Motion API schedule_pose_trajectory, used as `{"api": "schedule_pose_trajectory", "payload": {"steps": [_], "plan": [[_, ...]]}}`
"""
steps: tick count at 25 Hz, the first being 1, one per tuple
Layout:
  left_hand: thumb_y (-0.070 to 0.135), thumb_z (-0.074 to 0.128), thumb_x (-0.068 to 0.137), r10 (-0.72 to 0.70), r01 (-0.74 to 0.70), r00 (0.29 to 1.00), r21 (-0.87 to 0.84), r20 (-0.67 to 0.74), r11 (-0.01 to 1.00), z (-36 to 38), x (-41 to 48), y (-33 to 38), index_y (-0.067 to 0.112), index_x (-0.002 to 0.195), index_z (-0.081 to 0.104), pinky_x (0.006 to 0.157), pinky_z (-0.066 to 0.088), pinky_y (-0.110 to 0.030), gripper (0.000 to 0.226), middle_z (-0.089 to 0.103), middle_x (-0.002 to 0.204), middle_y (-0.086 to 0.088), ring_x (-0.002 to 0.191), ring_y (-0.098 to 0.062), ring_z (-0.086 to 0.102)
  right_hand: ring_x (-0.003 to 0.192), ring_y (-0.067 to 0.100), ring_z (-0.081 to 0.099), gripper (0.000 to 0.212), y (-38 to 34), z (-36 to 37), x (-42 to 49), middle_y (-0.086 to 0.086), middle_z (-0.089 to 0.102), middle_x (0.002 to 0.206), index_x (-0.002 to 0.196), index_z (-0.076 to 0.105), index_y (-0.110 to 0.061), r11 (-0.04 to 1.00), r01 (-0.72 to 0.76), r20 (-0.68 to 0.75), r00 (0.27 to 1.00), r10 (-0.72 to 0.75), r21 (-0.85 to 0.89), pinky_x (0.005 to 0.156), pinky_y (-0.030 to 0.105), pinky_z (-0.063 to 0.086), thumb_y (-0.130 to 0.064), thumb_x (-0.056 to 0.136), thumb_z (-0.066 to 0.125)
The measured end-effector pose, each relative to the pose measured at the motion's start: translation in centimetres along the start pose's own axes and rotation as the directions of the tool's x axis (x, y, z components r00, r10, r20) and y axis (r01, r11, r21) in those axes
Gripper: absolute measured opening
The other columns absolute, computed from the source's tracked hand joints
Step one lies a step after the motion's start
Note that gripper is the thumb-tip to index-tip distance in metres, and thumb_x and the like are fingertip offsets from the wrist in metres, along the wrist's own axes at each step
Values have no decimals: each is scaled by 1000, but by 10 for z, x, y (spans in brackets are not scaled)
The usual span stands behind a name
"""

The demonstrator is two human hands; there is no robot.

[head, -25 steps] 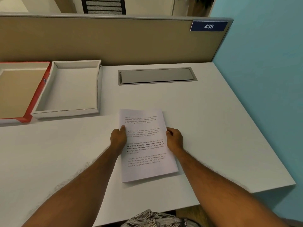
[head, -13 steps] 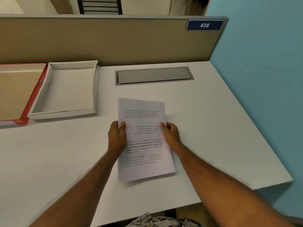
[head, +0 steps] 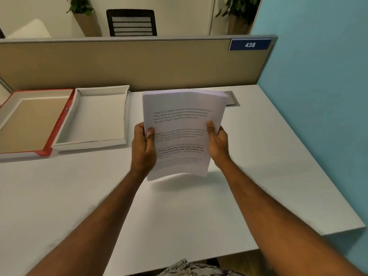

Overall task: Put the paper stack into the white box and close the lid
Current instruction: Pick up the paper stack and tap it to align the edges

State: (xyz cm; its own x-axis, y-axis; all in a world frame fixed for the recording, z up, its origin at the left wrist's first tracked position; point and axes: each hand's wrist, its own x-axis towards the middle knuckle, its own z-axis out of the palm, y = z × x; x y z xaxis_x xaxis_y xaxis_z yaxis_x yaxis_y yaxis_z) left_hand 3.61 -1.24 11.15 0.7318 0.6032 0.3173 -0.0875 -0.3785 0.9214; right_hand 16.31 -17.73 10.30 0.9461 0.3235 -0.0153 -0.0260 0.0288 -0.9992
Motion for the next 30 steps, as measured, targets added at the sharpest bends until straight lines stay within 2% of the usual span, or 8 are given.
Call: {"api": "schedule_pose_trajectory", "payload": {"steps": [5, 7, 10, 13, 16, 19, 23, 30], "plan": [[33, 33, 99, -77, 77, 997, -41, 7, 996, -6, -19, -23, 16, 119, 42, 74, 56, -32, 28, 59, 104, 11, 93, -9, 62, 82, 10, 72, 15, 16, 1, -13, -4, 71, 95, 105, 59, -30, 996, 50, 23, 999, -48, -70, 70, 31, 59, -37, 98, 48], [34, 33, 99, -107, 107, 994, -68, 12, 992, -10, -26, -27, 19, 121, 42, 76, 55, -32, 28, 59, 106, 12, 94, -7, 62, 91, 20, 71, 30, 23, 0, -18, 1, 71, 102, 113, 58, -24, 991, 53, 51, 998, -47, -122, 76, 37, 61, -45, 93, 50], [37, 32, 98, -104, 102, 994, -116, -15, 988, -14, -20, -9, 15, 121, 41, 70, 54, -21, 33, 57, 102, 10, 90, -1, 62, 87, 19, 71, 46, 5, 9, -22, 6, 69, 104, 117, 55, -16, 987, 129, 26, 992, -127, -93, 71, 32, 61, -50, 87, 52], [45, 28, 96, -136, 113, 973, -126, -185, 985, -12, -1, 22, 6, 113, 50, 59, 48, -12, 48, 57, 90, 6, 78, 4, 62, 75, 17, 68, 52, -39, 22, -14, 6, 66, 88, 100, 55, -18, 979, 170, -89, 980, -180, -110, 59, 20, 57, -65, 80, 46], [62, 27, 93, -295, 261, 921, -159, -253, 952, -10, 18, 41, 5, 98, 61, 59, 45, -21, 66, 63, 83, -3, 74, -13, 62, 71, 20, 65, 59, -66, 33, -1, 8, 62, 77, 81, 51, -15, 982, 65, -204, 974, -101, -177, 55, 20, 48, -71, 80, 36], [59, 36, 93, -389, 369, 882, -123, -266, 921, -6, 24, 47, 12, 89, 60, 58, 40, -24, 54, 60, 77, -1, 71, -14, 57, 65, 19, 59, 48, -69, 38, 2, 5, 57, 67, 66, 44, -16, 981, 56, -301, 947, -110, -184, 57, 27, 45, -57, 89, 47], [42, 41, 88, -428, 403, 844, -142, -323, 904, -4, 28, 54, 16, 72, 50, 59, 39, -29, 33, 55, 71, -2, 72, -17, 55, 61, 15, 55, 31, -64, 37, 0, 0, 54, 64, 67, 47, -15, 981, 73, -339, 932, -132, -183, 50, 22, 40, -31, 92, 53], [39, 39, 84, -302, 281, 902, -112, -308, 953, -9, 20, 56, 21, 62, 46, 56, 37, -23, 29, 51, 63, 2, 66, -13, 53, 65, 11, 59, 26, -61, 30, -4, 2, 60, 75, 88, 63, -10, 973, 142, -264, 946, -188, -185, 42, 6, 39, -32, 91, 50]]}}
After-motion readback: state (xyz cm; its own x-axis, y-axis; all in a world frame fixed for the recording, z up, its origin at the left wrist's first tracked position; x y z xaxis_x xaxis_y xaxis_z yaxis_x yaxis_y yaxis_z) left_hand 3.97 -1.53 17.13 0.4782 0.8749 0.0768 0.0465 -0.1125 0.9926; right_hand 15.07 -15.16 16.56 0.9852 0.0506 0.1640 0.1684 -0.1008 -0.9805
